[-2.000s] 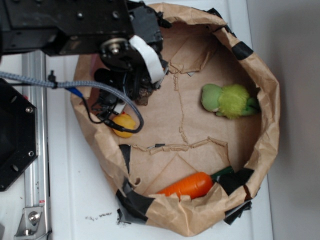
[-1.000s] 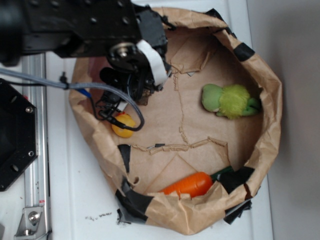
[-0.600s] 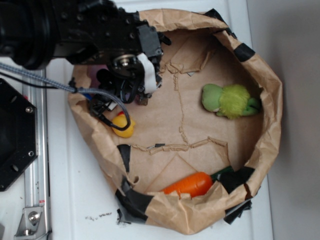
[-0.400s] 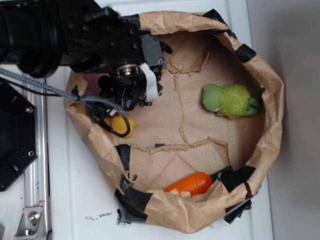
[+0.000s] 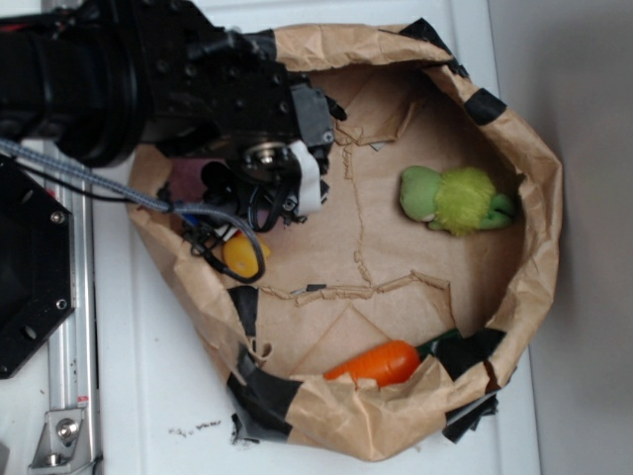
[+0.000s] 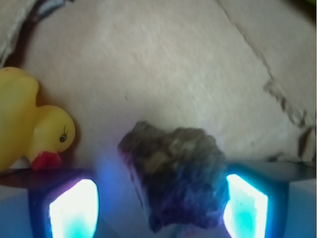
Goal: Grab the rock.
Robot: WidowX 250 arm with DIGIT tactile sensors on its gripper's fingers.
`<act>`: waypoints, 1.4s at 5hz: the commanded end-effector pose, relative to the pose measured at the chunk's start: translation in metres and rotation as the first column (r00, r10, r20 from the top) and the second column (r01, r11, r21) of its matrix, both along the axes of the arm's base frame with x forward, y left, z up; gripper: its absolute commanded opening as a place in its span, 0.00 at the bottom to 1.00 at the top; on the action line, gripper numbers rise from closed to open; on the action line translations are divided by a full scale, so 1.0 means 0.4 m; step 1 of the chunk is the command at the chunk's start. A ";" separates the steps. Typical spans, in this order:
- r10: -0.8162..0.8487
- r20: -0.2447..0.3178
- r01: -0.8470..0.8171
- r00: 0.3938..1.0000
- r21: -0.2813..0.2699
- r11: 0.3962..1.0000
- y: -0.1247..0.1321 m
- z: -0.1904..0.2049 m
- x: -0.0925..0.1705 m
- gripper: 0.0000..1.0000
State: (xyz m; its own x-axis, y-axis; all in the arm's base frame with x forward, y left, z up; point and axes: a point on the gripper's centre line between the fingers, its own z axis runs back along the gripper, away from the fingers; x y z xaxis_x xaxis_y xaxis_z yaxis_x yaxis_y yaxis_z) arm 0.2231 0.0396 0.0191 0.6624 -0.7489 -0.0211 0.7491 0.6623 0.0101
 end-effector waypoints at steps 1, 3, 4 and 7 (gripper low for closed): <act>0.009 0.022 -0.009 1.000 0.006 1.000 -0.008 -0.010 0.077 1.00; 0.034 -0.005 -0.034 0.999 0.007 0.999 -0.010 -0.035 0.075 0.00; 0.039 -0.001 -0.039 0.999 0.009 0.999 -0.009 -0.032 0.070 0.00; 0.458 0.008 -0.450 0.889 -0.168 0.877 0.042 0.188 0.072 0.00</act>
State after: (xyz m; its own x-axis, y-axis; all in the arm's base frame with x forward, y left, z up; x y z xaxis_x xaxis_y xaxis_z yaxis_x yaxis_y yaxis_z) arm 0.2466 0.0517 0.0780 0.9328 -0.3566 0.0532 0.3605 0.9209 -0.1482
